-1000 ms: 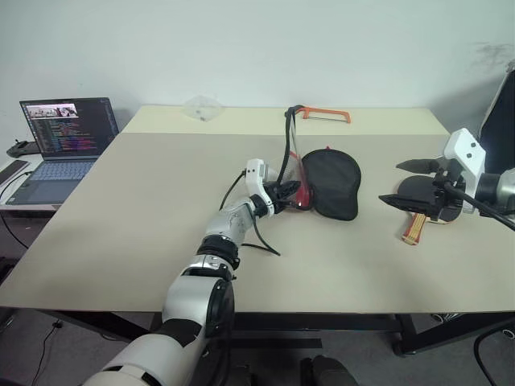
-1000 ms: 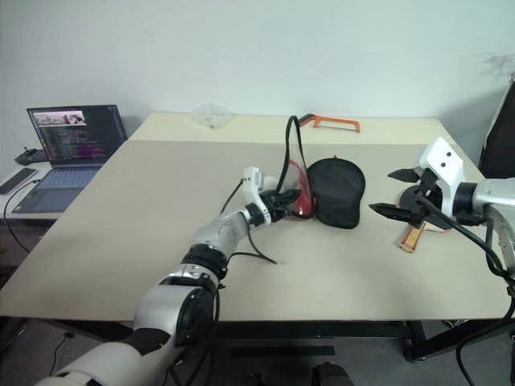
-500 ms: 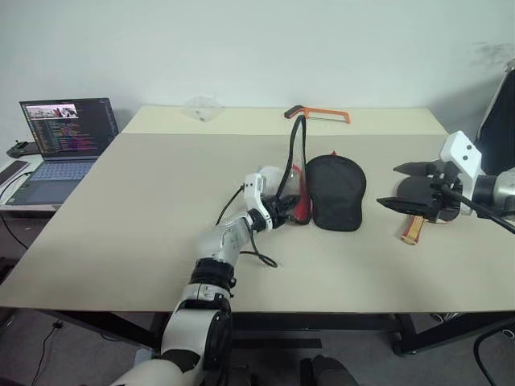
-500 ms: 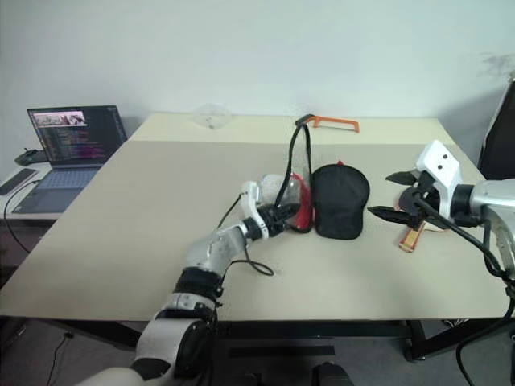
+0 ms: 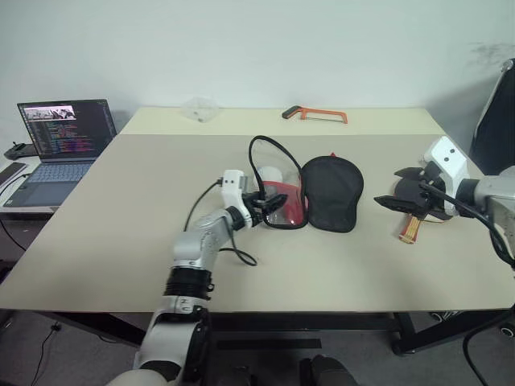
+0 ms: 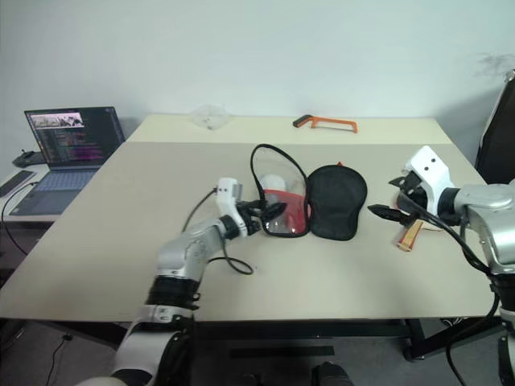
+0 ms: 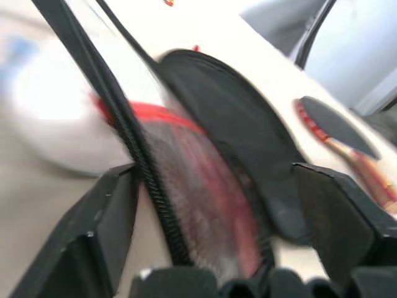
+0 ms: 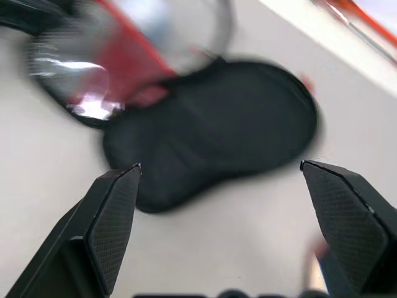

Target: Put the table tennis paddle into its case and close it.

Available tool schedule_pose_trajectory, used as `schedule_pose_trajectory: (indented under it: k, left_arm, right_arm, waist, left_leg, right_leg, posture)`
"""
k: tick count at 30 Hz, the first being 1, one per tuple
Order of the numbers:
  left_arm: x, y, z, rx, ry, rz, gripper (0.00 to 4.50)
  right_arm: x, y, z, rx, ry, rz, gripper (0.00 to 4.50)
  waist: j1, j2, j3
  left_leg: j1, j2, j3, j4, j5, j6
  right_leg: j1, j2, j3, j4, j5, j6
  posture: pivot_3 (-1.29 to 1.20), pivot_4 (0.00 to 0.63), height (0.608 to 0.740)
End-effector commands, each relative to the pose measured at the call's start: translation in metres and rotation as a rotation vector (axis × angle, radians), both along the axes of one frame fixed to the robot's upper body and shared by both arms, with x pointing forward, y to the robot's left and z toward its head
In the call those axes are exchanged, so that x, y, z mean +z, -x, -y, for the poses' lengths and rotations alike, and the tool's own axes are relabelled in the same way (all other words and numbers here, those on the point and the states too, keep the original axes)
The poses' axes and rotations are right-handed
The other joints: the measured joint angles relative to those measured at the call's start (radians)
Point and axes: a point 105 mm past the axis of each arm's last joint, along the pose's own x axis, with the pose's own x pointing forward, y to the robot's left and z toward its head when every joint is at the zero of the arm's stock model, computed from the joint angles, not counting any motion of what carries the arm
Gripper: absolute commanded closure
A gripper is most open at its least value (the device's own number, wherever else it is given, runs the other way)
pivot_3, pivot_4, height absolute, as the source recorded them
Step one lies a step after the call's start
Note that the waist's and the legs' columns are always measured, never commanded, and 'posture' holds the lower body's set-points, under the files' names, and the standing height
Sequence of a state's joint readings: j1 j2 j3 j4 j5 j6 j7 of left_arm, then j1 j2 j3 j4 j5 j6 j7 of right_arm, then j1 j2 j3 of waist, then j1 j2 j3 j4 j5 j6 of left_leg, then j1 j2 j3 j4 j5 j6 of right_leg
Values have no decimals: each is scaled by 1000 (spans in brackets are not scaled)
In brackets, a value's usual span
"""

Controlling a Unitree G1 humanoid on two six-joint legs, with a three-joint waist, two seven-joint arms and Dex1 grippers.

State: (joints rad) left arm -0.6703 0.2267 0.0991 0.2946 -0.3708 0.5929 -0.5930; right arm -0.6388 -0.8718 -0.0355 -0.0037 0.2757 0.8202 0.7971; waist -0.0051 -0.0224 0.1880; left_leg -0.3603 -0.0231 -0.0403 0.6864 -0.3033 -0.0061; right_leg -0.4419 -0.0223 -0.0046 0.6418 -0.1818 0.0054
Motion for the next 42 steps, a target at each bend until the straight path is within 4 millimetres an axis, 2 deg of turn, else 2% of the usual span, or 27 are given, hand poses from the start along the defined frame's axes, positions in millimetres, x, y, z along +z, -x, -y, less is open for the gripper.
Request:
schedule_pose_trajectory:
  k: [1, 4, 8, 12, 14, 17, 23, 32, 40, 42]
  left_arm:
    - [14, 19, -9, -115, -109, 78, 372]
    - [15, 39, -29, -205, -165, 67, 372]
    - [30, 63, -52, -329, -179, 82, 372]
    - [51, 79, -58, -453, -193, 132, 372]
    - [66, 76, -58, -448, -188, 186, 372]
    - [85, 74, -57, -464, -209, 236, 372]
    - [97, 60, -64, -396, -356, 283, 372]
    - [88, 65, -60, -410, -350, 262, 372]
    - [89, 67, -65, -399, -360, 260, 372]
    - [91, 68, -65, -397, -358, 265, 326]
  right_arm:
    - [0, -5, 11, -190, -21, 24, 0]
    - [-8, -10, 28, -458, -92, 43, 0]
    - [-13, -7, 45, -754, -186, 77, 0]
    - [-23, -5, 54, -952, -242, 55, 0]
    - [-28, -4, 57, -1024, -270, 32, 0]
    - [-32, -8, 59, -1077, -305, -7, 0]
    - [-47, -15, 55, -1115, -321, -97, 0]
    - [-66, -24, 43, -1108, -304, -168, 0]
    - [-71, -39, 37, -1132, -301, -178, 0]
    - [-80, -38, 39, -1188, -299, -217, 397]
  waist:
    - [1, 0, 0]
    - [0, 0, 0]
    - [0, 0, 0]
    - [1, 1, 0]
    - [2, 1, 0]
    - [1, 0, 0]
    - [-21, 1, 0]
    - [-30, 1, 0]
    - [-30, 1, 0]
    - [-30, 1, 0]
  left_leg:
    - [0, 0, -1, 0, 0, -1]
    - [0, 0, -1, 0, 1, -1]
    - [-2, 0, -2, 0, 1, -2]
    - [-2, -1, -2, -1, 1, -1]
    - [-2, -2, -2, -1, 1, -1]
    - [-2, -2, -3, -1, 1, -1]
    - [-1, -1, 0, -5, 1, 0]
    - [-1, 0, -1, -7, 1, 0]
    - [-1, 0, -1, -7, 1, 0]
    - [-1, 0, -1, -7, 1, 0]
  right_leg:
    - [0, 0, 0, 0, 0, 0]
    - [0, 0, 1, 1, 0, -1]
    - [-2, 0, 0, 1, -1, -1]
    - [-2, 1, -1, 1, -1, -1]
    - [-2, 2, -3, 1, -1, -2]
    - [-1, 2, -3, 1, -1, -1]
    - [-1, 2, -3, 0, -1, -2]
    - [-3, 2, -2, 1, -2, -3]
    - [-3, 3, -2, 1, -4, 1]
    - [-3, 3, -2, 1, -3, 0]
  posture:
    - [0, 150, 740]
    - [0, 150, 740]
    - [0, 150, 740]
    - [0, 150, 740]
    - [0, 150, 740]
    - [0, 150, 740]
    - [0, 150, 740]
    - [0, 150, 740]
    - [0, 150, 740]
    - [0, 150, 740]
